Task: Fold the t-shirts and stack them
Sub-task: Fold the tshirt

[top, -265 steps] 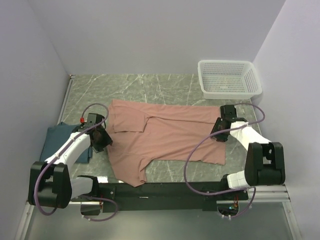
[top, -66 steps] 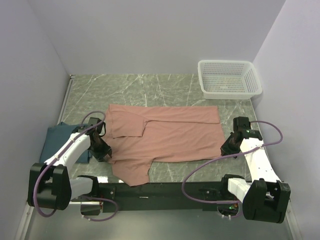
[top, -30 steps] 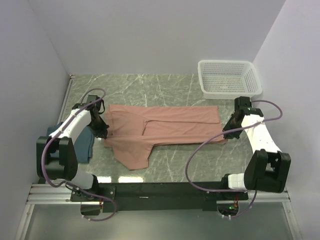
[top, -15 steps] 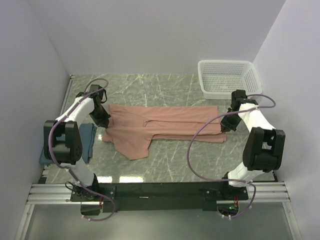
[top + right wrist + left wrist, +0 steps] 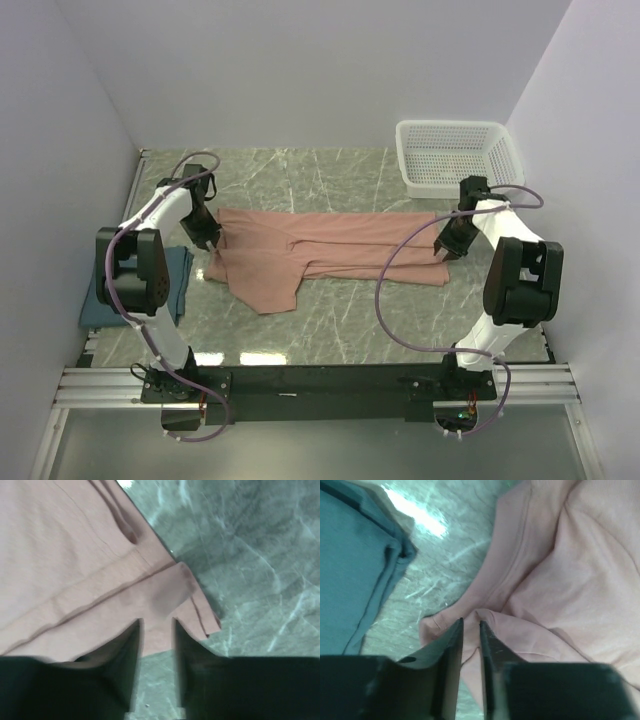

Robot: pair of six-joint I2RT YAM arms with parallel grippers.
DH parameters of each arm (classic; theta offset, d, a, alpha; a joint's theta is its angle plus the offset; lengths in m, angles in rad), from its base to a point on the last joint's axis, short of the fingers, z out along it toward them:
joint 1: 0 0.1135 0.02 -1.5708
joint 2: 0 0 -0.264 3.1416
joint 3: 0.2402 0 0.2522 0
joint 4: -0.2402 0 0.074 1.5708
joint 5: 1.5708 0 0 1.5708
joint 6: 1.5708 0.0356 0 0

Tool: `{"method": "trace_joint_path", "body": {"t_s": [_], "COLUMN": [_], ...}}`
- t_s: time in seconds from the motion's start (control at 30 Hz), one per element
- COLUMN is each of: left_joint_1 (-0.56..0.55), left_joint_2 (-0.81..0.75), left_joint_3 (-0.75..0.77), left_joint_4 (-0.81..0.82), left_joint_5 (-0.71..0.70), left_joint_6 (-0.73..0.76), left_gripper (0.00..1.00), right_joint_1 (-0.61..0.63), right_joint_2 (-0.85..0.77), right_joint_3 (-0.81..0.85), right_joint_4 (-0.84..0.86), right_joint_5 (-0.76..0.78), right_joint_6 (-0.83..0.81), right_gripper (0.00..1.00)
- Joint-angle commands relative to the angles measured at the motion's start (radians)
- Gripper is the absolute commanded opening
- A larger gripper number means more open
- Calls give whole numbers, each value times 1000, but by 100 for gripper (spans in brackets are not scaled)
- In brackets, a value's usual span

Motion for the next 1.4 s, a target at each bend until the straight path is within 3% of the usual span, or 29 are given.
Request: {"method": "trace_joint_path", "body": {"t_s": [0.0, 0.2, 0.37, 0.53, 0.7, 1.0, 1.37], "left_joint_1": [9, 11, 24, 47, 83, 95, 95], "left_joint_2": [-62, -181, -356, -520, -567, -570, -547], "left_joint_3": [9, -55, -251, -452, -567, -626, -657], "left_joint_4": [37, 58, 98, 162, 248, 377, 448], "left_joint_5": [-52, -69, -15, 37, 120, 186, 194], "left_joint_6": [11, -17, -81, -158, -193, -208, -233], "left_gripper": [33, 60, 72, 73, 75, 76, 72], "right_joint_1": [-5, -9, -61, -157, -222, -229, -239], "right_joint_2": [-38, -179, -305, -392, -399, -328, -271], "right_joint_3": [44, 2, -155, -347, -472, -561, -600], "right_joint_4": [36, 32, 71, 170, 304, 442, 490], "right_joint_5": [-6, 17, -15, -100, -251, -308, -301], "right_joint_6": [-18, -6, 54, 114, 182, 252, 262], "right_gripper": [45, 51, 52, 52, 54, 55, 53]}}
